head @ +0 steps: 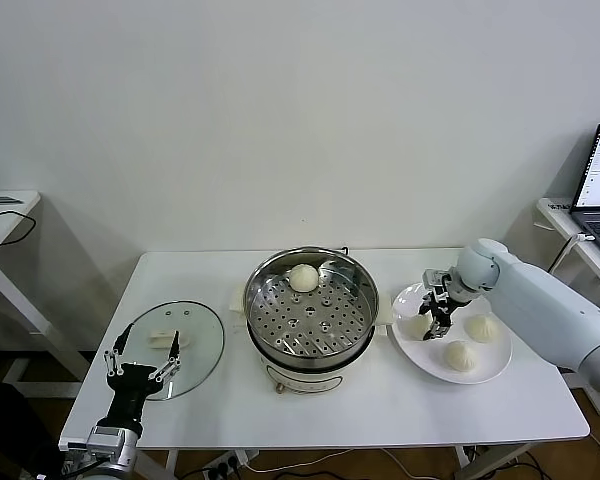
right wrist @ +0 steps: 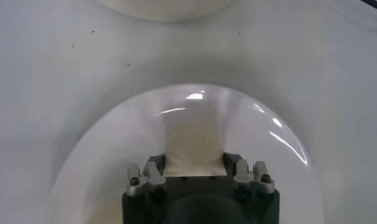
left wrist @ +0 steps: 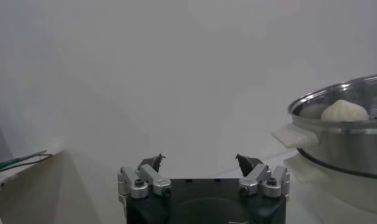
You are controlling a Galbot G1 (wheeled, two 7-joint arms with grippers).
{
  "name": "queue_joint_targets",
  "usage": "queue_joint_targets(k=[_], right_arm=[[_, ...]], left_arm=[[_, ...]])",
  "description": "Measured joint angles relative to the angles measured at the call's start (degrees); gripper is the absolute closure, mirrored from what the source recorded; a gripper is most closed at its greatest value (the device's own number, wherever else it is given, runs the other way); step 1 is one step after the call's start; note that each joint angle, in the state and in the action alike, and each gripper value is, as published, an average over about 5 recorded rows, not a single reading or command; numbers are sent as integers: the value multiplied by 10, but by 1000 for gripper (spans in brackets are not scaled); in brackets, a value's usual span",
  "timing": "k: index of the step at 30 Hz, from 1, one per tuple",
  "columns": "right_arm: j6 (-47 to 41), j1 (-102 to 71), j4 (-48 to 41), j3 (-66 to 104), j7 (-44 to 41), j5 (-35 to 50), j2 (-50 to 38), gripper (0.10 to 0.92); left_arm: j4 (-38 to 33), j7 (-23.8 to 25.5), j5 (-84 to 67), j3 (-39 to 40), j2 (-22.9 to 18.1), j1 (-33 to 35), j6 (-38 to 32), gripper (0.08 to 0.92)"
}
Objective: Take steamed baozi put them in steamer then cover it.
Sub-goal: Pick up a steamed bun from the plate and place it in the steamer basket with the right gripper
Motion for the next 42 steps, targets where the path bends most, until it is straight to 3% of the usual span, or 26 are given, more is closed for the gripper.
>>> queue_joint_targets(k=[13, 21, 31, 42], right_arm=[[-51, 190, 141, -178, -3, 164, -103, 389], [-97, 377, 244, -336, 4, 288, -110, 389], [-159, 515, 303, -443, 34, 419, -21, 381], [-215, 498, 257, -443, 76, 475, 135, 381]], left_arm=[[-9, -2, 2, 0, 0, 4, 0, 177], [-14, -2, 2, -1, 5, 2, 0, 177], [-14, 1, -2, -12, 11, -2, 1, 177], [-11, 2, -13, -28, 14, -8, 4, 177]])
